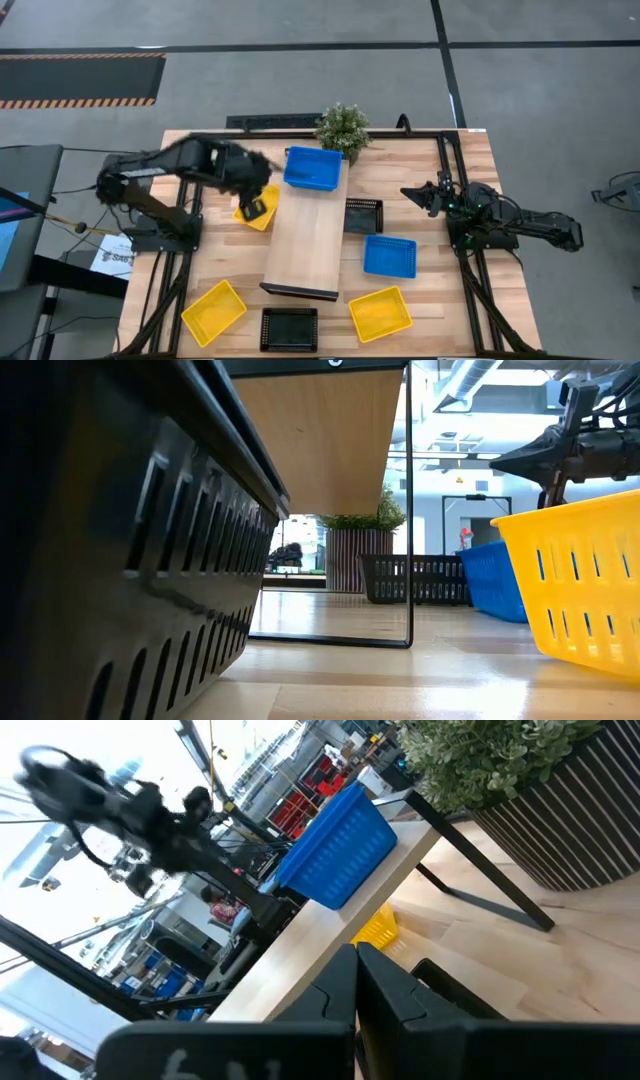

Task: Stack baskets on shelf by color
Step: Put the top left yellow basket on the shelf

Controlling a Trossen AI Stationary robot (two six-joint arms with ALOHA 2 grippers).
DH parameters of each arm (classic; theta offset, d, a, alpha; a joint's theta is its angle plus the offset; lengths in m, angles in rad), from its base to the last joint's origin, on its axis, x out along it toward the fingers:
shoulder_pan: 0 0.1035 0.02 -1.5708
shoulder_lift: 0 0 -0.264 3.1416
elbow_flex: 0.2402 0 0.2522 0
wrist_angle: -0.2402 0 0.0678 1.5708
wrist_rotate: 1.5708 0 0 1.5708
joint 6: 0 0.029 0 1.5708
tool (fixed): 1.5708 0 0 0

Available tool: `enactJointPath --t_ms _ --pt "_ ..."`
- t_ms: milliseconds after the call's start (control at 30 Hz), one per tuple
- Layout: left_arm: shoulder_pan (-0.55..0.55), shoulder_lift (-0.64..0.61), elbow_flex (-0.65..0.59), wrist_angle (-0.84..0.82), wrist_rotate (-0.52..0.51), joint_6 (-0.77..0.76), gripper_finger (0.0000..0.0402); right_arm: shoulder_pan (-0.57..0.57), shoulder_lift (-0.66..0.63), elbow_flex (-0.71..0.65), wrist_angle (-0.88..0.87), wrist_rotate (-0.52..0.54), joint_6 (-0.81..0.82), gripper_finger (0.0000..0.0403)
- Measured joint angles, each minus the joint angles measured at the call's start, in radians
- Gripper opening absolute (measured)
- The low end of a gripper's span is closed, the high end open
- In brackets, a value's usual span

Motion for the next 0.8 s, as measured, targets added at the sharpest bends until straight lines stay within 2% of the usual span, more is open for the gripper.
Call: enactJointPath --t_ms 100,200,367,567,800 --pt "-0.019 -0.061 -0.179 0.062 0.002 -0.032 0.0121 0.000 0.000 0.000 0.000 0.000 -0.002 0.0026" --pt "-0.025 -0.108 -0.357 0.200 0.050 -0.012 0.0144 0.000 0.000 0.000 0.000 0.000 -0.003 0.0026" --pt "-0.028 -0.161 -0.591 0.444 0.137 0.082 0.0156 0.000 0.000 0.000 0.000 0.000 -0.002 0.0026" --pt "-0.025 -0.173 -0.755 0.580 0.128 0.245 0.0157 0.000 0.000 0.000 0.000 0.000 0.005 0.0026" --pt "-0.013 -0.172 -0.891 0.662 0.153 0.306 0.0157 0.000 0.000 0.000 0.000 0.000 0.006 0.0026"
